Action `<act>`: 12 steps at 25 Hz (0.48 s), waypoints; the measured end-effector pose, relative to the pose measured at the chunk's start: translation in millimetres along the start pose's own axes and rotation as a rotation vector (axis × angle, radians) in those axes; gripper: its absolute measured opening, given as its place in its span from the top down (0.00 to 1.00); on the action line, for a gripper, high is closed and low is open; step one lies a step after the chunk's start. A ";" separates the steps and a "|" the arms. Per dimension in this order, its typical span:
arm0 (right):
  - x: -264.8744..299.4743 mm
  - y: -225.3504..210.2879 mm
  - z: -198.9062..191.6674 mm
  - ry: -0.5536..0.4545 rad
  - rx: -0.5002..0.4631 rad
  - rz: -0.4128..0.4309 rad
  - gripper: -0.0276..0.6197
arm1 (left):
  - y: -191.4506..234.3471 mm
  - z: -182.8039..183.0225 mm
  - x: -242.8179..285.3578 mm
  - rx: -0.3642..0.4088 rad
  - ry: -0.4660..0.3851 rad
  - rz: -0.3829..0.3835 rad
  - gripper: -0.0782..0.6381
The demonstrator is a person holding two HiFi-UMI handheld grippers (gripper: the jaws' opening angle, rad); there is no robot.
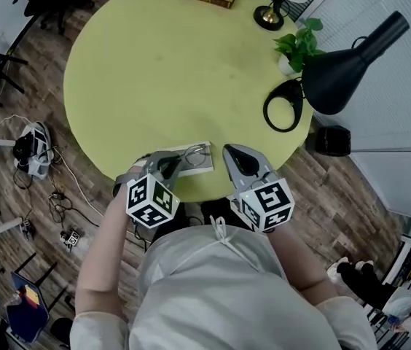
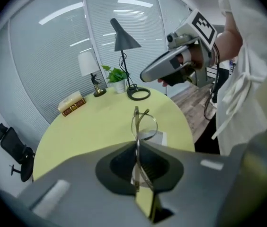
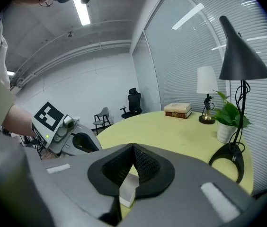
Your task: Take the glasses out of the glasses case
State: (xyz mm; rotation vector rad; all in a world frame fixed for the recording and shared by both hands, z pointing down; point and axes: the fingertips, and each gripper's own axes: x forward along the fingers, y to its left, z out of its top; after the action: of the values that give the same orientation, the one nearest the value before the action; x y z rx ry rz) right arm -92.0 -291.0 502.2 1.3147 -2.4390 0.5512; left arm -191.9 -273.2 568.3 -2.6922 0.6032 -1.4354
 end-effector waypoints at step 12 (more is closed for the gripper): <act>-8.8 31.8 73.3 -0.158 -0.054 0.022 0.96 | 69.9 52.2 -114.4 -0.338 -0.358 0.365 0.87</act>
State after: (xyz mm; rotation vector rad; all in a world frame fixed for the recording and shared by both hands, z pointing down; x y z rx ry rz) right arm -121.0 -303.4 428.2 1.3578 -2.5782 0.3972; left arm -229.4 -305.7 433.2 -2.7681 1.3118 -0.7995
